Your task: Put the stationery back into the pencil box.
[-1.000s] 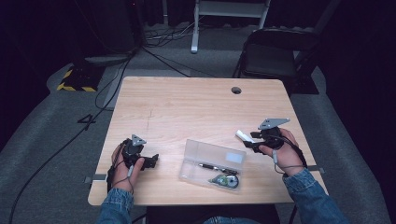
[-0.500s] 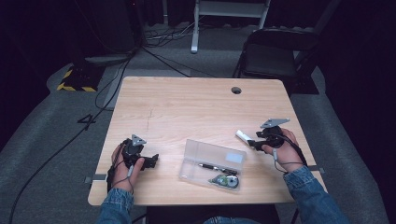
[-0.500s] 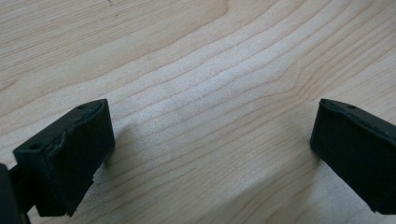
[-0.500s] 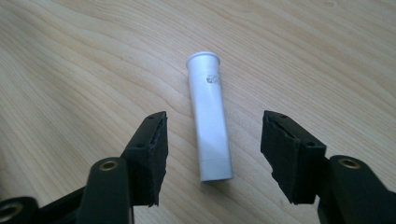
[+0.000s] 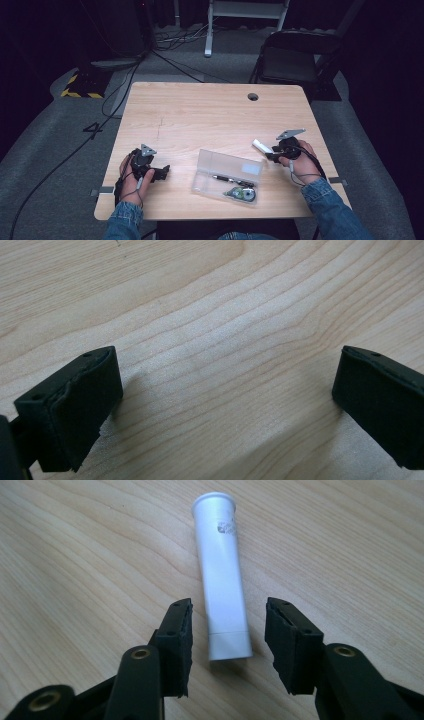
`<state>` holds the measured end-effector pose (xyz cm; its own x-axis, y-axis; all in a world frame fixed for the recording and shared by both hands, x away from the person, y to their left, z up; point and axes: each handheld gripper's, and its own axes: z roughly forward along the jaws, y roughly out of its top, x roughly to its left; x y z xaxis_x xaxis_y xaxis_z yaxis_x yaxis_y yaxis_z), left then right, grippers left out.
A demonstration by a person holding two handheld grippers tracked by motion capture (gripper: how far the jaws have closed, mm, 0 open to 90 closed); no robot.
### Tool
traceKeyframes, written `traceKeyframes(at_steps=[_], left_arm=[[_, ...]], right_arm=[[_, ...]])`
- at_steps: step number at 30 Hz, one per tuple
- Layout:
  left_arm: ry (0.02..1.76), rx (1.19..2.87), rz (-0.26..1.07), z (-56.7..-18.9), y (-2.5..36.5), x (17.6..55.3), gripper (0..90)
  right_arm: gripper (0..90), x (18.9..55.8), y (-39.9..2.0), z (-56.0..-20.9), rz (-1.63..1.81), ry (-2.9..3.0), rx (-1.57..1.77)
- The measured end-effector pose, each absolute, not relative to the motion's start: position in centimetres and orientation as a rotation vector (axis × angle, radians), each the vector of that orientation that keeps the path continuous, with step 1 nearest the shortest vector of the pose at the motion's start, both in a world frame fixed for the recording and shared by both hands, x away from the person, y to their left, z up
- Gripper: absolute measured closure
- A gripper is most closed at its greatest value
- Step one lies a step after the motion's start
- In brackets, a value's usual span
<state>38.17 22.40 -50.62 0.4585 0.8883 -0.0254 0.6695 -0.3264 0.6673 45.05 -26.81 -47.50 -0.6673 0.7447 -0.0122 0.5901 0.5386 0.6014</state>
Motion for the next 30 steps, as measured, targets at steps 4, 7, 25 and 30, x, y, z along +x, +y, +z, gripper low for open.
traceKeyframes(at_steps=[4,7,25,30], left_arm=[[1.291,2.102,0.466,-50.62,22.41,38.18,0.1],[1.293,2.099,0.464,-50.62,22.40,38.17,0.1],[1.292,2.100,0.464,-50.62,22.40,38.17,0.1],[1.293,2.099,0.464,-50.63,22.40,38.17,0.1]], right_arm=[[56.3,45.13,-26.72,-47.84,0.816,2.522,1.112],[57.3,45.18,-26.64,-47.98,0.816,2.526,1.108],[71.1,45.22,-26.55,-48.13,0.831,2.530,1.106],[71.2,45.17,-26.54,-48.04,0.825,2.524,1.114]])
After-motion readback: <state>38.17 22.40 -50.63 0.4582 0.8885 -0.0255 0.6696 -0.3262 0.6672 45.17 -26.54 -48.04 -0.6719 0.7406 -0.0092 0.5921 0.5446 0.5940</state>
